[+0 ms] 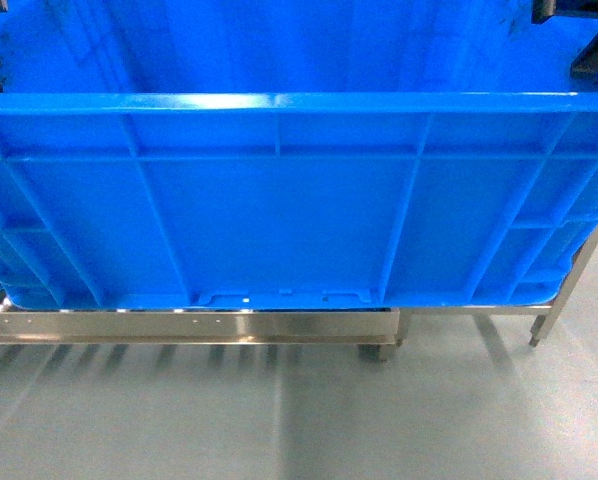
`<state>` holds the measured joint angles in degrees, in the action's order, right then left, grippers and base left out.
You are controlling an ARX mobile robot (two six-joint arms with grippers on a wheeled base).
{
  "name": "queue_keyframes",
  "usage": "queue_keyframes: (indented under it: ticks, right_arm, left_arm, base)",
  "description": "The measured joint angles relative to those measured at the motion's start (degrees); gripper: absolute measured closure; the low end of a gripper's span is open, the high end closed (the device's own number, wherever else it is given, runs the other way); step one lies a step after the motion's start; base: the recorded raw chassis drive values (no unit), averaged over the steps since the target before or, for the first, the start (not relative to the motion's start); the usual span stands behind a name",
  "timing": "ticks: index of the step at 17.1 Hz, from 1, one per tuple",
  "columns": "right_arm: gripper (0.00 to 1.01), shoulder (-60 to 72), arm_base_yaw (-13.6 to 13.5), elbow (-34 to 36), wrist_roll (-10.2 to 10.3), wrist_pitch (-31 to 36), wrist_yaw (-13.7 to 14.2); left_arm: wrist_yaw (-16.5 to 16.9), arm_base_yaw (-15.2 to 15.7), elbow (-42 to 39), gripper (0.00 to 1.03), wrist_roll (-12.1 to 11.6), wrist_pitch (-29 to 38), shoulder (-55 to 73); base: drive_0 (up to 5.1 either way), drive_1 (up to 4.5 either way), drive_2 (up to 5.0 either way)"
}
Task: Place box next to blue box on left shelf
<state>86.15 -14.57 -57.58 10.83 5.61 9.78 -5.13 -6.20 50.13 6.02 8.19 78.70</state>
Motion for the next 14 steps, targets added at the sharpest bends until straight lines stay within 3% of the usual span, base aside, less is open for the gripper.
queue_keyframes:
  ticks: [14]
  right_arm:
    - [0.92,-0.02,0.00,0.00,-0.02,0.00,0.02]
  left_arm:
    - [0.00,0.00,0.00,0.95,0.00,-0.02,0.00]
  base:
    - [-4.9,2.42,2.4]
